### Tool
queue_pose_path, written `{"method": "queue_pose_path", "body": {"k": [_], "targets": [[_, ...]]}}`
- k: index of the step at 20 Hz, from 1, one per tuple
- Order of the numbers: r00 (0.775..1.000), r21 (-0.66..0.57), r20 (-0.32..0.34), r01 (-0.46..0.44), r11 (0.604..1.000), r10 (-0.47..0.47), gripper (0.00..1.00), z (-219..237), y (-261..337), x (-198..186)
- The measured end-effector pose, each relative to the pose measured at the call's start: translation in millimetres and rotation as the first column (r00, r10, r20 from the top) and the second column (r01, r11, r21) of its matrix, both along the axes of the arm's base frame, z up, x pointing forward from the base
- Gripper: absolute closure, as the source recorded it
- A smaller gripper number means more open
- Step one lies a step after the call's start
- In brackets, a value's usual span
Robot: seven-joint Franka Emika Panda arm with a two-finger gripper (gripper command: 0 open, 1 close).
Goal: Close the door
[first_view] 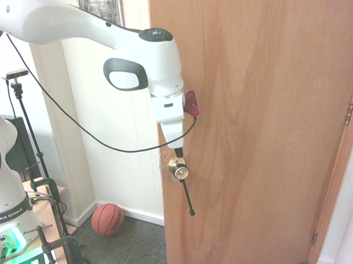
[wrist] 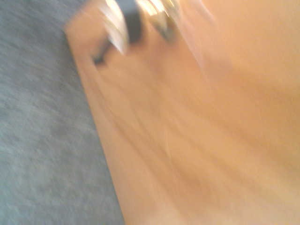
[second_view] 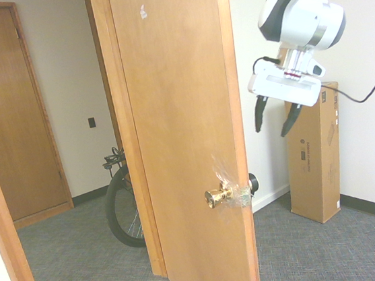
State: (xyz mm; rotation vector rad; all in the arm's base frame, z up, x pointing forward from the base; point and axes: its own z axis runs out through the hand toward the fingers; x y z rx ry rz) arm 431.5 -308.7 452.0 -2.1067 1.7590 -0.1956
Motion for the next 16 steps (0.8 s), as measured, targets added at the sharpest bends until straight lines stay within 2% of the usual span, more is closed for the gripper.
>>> {"method": "queue_pose_path", "body": {"k": [4, 11, 16], "targets": [[0.996, 0.038, 0.069, -0.063, 0.997, 0.060, 0.00, -15.1, 29.7, 47.4], [0.985, 0.048, 0.101, -0.147, 0.988, 0.142, 0.00, -29.9, 79.7, 92.6], [0.974, 0.049, 0.133, -0.194, 0.980, 0.186, 0.00, -31.1, 130.2, 146.6]]}}
